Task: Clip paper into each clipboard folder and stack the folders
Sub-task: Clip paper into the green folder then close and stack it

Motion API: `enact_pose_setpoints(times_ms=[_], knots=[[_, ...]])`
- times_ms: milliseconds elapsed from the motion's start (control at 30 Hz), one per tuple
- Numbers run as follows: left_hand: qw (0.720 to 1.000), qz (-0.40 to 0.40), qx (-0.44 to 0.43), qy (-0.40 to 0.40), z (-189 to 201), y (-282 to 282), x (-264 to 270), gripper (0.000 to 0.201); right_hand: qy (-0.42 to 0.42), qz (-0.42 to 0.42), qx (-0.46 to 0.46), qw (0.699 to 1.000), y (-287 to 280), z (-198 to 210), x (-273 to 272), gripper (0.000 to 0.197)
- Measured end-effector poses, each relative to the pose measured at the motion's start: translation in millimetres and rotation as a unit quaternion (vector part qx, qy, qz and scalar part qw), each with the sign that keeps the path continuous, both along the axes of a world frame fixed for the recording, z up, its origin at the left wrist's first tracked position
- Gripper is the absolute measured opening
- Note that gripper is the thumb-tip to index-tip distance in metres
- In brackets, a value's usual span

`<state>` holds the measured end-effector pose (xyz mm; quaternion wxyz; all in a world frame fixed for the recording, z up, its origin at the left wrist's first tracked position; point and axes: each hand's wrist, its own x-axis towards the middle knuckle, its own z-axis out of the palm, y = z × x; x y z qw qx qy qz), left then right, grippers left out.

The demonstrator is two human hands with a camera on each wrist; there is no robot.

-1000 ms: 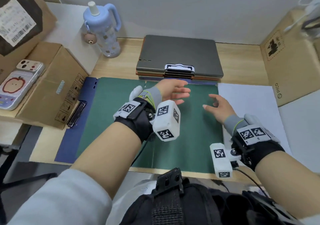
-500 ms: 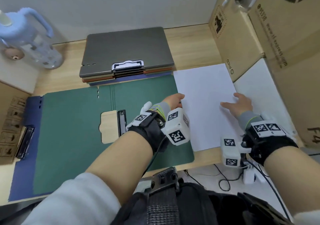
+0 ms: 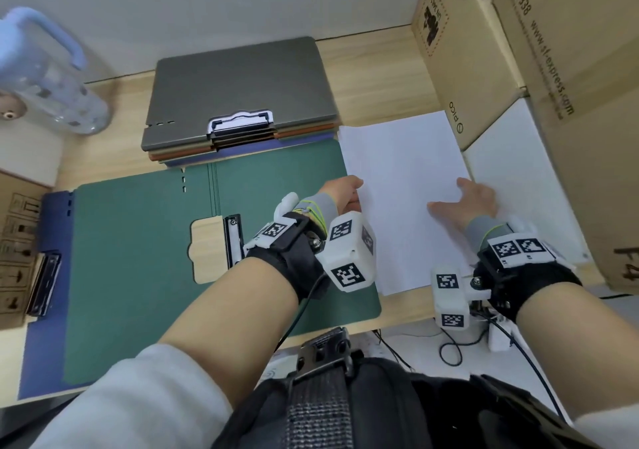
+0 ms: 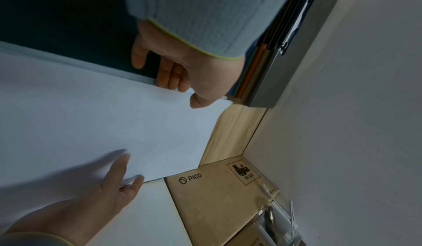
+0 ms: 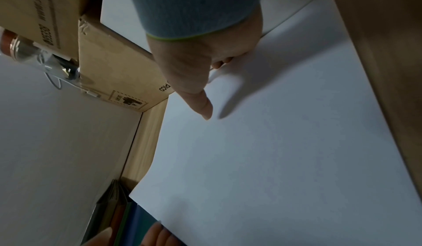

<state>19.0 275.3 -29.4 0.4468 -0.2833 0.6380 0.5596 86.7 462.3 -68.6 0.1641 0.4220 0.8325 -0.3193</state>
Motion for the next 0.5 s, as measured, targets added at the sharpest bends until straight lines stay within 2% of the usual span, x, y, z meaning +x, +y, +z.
enact_pose_setpoints(times_ms=[67, 167, 300, 400, 500], knots=[[0.999, -0.020, -0.025, -0.002, -1.8, 0.5, -0.5, 0.028, 0.000, -0.004, -0.003, 1.000, -0.9, 0.3, 0.4, 0.071], [0.998, -0.035, -0.047, 0.005, -6.5, 1.0, 1.1, 0.013, 0.001, -0.007, -0.002, 1.000, -1.7, 0.1, 1.2, 0.071], [0.998, -0.030, -0.045, 0.010, -7.6, 2.2, 1.1, 0.009, -0.007, -0.001, 0.003, 1.000, -3.3, 0.3, 1.5, 0.070], [0.999, -0.027, -0.027, 0.026, -11.0, 4.2, -0.2, 0.023, -0.013, 0.001, 0.007, 1.000, -4.2, 0.2, 1.5, 0.071], [0.999, -0.046, 0.012, 0.015, -15.1, 9.1, 3.6, 0.023, -0.012, 0.001, 0.000, 1.000, -4.8, 0.6, 1.3, 0.073]])
